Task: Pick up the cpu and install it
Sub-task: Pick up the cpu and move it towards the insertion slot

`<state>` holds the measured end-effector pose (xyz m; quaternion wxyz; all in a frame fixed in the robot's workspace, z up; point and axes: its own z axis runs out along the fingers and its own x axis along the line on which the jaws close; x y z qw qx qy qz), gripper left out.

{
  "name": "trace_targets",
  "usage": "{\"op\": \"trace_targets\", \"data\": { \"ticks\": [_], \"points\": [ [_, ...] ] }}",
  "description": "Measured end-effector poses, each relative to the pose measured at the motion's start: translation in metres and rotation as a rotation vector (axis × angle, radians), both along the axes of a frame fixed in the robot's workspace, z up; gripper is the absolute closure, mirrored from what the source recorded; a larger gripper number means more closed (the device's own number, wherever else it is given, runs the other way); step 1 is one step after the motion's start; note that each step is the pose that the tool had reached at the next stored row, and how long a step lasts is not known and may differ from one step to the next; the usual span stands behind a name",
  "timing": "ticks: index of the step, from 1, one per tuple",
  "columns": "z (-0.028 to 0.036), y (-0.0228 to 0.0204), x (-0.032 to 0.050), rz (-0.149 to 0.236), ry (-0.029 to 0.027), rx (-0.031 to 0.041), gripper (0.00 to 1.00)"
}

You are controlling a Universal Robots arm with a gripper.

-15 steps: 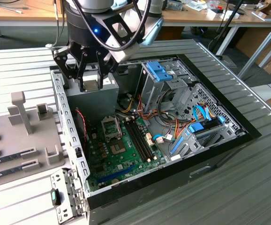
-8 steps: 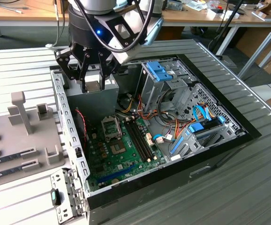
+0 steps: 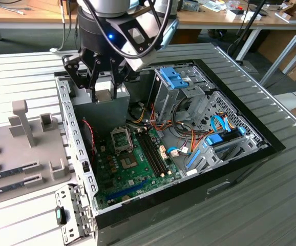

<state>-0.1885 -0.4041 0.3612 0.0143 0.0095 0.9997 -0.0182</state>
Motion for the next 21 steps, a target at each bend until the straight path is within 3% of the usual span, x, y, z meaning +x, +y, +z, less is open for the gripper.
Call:
{"op": "trace_targets", "data": {
  "ticks": [15,21],
  "points": [
    [-0.0026,-0.0040,0.0091,0.000,0.0000,-0.0079,0.53],
    [-0.0041,-0.0083,0.0133,0.000,0.0000,-0.0097,0.53]
  ]
}}
